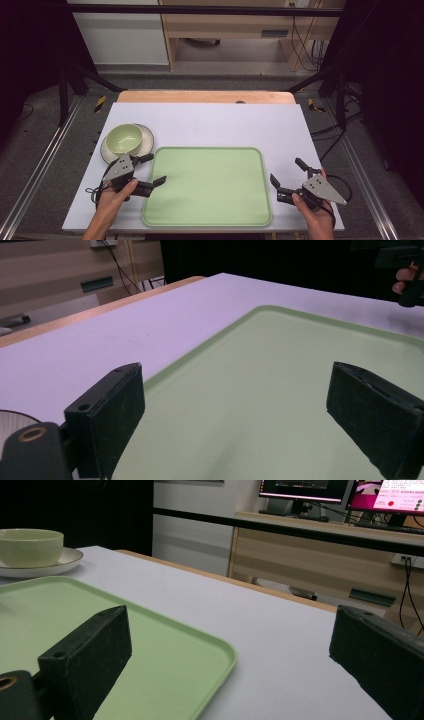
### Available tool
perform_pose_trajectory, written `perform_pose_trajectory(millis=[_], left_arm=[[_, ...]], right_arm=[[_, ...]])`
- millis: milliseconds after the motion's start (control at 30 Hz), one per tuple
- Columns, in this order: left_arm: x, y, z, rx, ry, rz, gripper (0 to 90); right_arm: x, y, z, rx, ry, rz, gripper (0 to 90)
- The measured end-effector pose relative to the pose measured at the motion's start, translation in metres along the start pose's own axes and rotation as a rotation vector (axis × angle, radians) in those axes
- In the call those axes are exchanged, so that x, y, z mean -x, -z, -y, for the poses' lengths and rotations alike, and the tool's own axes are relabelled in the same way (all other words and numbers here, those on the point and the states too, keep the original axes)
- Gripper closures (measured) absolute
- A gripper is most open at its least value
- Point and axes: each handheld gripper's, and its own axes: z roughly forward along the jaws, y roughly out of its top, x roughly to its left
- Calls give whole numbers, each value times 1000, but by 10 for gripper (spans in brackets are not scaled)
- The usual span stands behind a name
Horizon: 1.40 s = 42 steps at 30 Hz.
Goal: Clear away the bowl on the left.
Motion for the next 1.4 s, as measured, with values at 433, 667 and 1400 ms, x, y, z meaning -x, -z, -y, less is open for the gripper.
perform_pose_trajectory(millis=[433,667,1400], left_arm=[[-4,-6,-21,-33,11,-49,74],[-25,-2,-47,-95,35,-99,74],[-85,22,-75,-133,146,-230,83]], right_arm=[[-1,-2,1,-14,-24,-2,38],[-1,-2,1,-15,-20,-2,38],[-3,-4,1,-24,-19,-15,37]])
